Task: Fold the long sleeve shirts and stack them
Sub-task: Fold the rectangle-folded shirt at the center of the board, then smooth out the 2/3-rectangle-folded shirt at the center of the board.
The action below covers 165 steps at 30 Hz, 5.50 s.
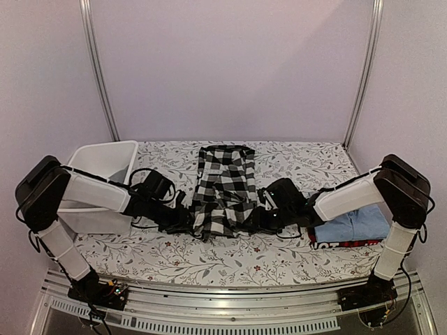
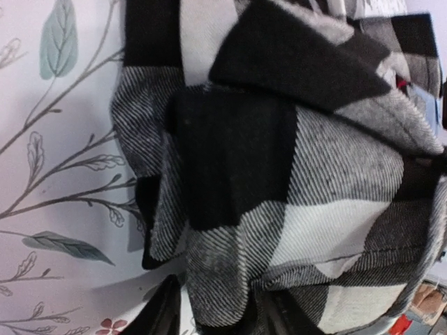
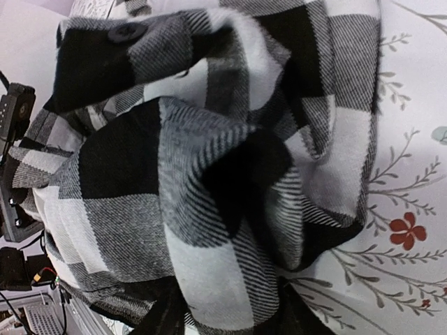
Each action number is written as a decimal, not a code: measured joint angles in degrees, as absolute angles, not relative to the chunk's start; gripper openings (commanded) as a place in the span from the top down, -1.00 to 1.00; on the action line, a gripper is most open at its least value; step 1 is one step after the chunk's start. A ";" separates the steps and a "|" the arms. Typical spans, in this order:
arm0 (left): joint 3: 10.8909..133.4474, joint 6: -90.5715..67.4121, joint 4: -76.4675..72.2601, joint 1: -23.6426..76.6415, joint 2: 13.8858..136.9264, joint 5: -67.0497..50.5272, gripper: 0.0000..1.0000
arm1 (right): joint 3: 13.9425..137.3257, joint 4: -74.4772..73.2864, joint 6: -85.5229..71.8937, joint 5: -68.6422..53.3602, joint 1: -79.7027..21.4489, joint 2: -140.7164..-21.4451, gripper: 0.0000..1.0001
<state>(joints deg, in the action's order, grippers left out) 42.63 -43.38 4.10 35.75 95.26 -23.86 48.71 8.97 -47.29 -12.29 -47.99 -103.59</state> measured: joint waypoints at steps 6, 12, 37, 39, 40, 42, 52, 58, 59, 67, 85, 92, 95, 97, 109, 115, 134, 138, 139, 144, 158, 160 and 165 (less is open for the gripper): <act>40.47 -43.68 4.05 36.71 94.04 -24.73 0.92 | 48.34 9.72 -47.99 -12.58 -50.52 -103.57 0.81; 39.27 -43.55 8.40 36.88 88.95 -25.30 1.00 | 46.30 9.23 -49.69 -12.71 -51.37 -102.17 0.90; 71.20 -35.14 18.26 24.56 109.43 -30.35 0.21 | 63.88 8.34 -49.50 -18.22 -37.74 -108.14 0.13; 72.73 -34.50 19.22 23.81 110.34 -30.46 0.05 | 64.66 8.08 -49.01 -18.55 -37.10 -108.44 0.01; 73.58 -34.04 19.81 23.55 110.54 -30.50 0.00 | 65.21 7.68 -48.69 -18.59 -36.86 -108.44 -0.04; 75.22 -32.99 20.75 23.35 110.56 -30.85 -0.10 | 66.39 6.87 -48.12 -18.41 -36.67 -108.44 -0.12; 76.31 -30.30 21.87 23.33 106.21 -29.89 -0.17 | 65.89 1.87 -41.80 -14.59 -37.15 -103.13 -0.15; 64.62 -31.94 21.69 23.38 94.72 -24.38 0.25 | 61.17 -0.54 -38.15 -10.15 -40.36 -97.17 0.23; 62.11 -32.29 21.76 23.53 92.49 -23.03 0.33 | 59.92 -0.64 -37.78 -9.47 -41.32 -96.47 0.29; 51.46 -36.25 21.30 27.88 86.91 -16.97 0.80 | 53.19 -2.48 -36.58 -7.66 -49.74 -94.87 0.75; 75.90 -36.05 19.27 32.25 110.69 -14.28 0.85 | 48.90 2.92 -39.72 -9.06 -53.65 -98.19 0.80; 80.42 -35.31 20.40 31.66 115.52 -14.85 0.84 | 48.95 6.37 -41.25 -10.50 -53.65 -101.82 0.73; 80.44 -35.11 21.12 31.29 116.09 -15.25 0.84 | 50.63 6.85 -41.58 -11.29 -53.28 -104.86 0.72; 80.44 -35.07 21.50 31.05 116.16 -15.42 0.84 | 52.23 6.96 -41.82 -11.64 -52.77 -106.85 0.72; 80.44 -34.30 21.76 30.61 116.16 -15.99 0.84 | 58.37 8.34 -43.48 -14.74 -47.09 -108.88 0.63; 80.42 -34.06 21.74 30.59 116.16 -16.19 0.84 | 64.31 6.42 -43.24 -14.72 -45.47 -109.60 0.61; 75.92 -34.09 20.84 30.46 111.00 -16.19 0.53 | 96.68 -3.05 -36.07 -16.05 -36.29 -130.74 0.43; 73.84 -34.15 20.47 30.44 108.73 -15.18 0.47 | 96.95 -5.82 -33.67 -15.25 -36.38 -129.67 0.34; 72.77 -34.20 20.25 30.44 107.50 -14.72 0.47 | 96.23 -6.44 -33.06 -14.72 -36.47 -128.68 0.33; 69.56 -34.74 19.14 30.33 102.98 -13.52 0.50 | 89.17 -7.70 -31.38 -13.37 -36.77 -119.24 0.39; 62.08 -37.52 15.59 30.83 99.46 -15.22 0.67 | 78.63 -2.98 -33.28 -21.45 -44.36 -113.82 0.87; 62.02 -37.71 15.31 30.98 99.44 -15.68 0.67 | 80.01 -2.83 -33.52 -23.68 -44.97 -116.86 0.86; 62.02 -37.78 14.37 31.29 99.53 -16.29 0.68 | 84.49 -2.59 -33.63 -27.20 -44.86 -123.35 0.82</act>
